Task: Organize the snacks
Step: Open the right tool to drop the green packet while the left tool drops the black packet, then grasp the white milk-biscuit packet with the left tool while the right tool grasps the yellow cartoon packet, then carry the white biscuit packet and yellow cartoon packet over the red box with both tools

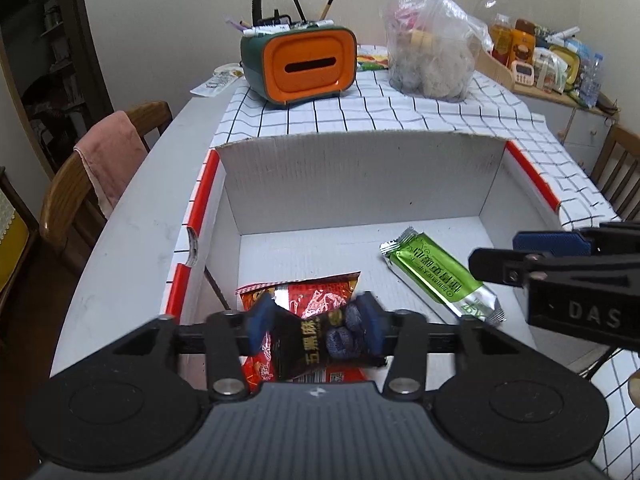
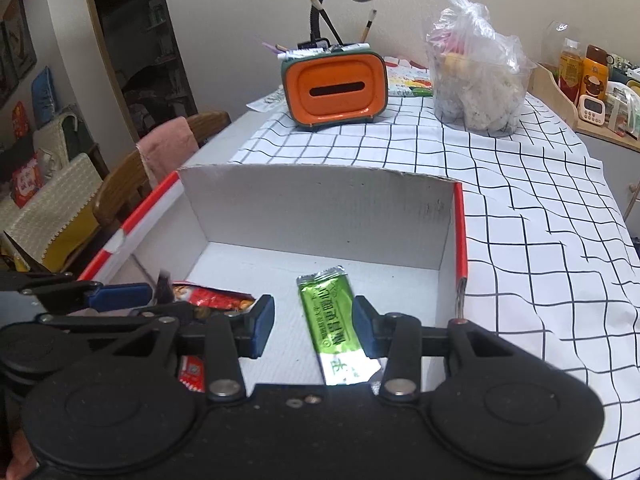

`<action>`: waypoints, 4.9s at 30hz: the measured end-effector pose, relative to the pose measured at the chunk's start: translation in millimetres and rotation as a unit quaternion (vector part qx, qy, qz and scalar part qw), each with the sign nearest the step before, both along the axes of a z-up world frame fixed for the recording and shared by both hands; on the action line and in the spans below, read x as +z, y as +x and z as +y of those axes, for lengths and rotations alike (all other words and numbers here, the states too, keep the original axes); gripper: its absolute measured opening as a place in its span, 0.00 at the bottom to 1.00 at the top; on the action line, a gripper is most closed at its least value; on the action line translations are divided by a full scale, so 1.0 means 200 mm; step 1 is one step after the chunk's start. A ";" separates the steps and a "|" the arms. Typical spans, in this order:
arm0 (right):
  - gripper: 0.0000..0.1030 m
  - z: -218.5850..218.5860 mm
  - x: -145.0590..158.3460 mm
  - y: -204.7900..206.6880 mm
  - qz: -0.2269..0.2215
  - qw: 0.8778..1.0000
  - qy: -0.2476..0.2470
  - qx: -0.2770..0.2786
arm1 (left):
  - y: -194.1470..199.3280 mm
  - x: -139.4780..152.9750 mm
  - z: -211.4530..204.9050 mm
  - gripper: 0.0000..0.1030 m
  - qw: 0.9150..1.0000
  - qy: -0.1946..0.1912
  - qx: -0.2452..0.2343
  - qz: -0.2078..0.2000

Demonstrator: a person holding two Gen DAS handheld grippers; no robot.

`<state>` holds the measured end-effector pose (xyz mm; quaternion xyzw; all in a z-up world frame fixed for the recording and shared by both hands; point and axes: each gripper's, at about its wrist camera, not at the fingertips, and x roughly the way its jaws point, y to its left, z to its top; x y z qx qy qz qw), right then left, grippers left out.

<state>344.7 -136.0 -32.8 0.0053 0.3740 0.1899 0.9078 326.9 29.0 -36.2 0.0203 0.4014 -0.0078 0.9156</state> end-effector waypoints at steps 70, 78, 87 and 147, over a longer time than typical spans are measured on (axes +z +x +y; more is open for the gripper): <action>0.88 -0.18 -0.33 -0.84 0.048 0.990 -0.041 0.127 | -0.99 -0.30 0.13 0.97 0.991 -0.062 0.002 0.121; 0.79 -0.11 -0.38 -0.73 0.052 0.987 -0.066 0.135 | -0.98 -0.33 0.14 0.96 0.988 -0.072 0.005 0.136; 0.67 -0.01 -0.39 -0.77 0.018 0.982 -0.104 0.159 | -0.98 -0.33 0.14 0.87 0.990 -0.063 -0.001 0.129; 0.49 -0.27 0.36 -0.74 -0.165 0.986 -0.001 0.018 | -0.69 0.49 0.02 0.63 0.992 -0.026 0.000 -0.126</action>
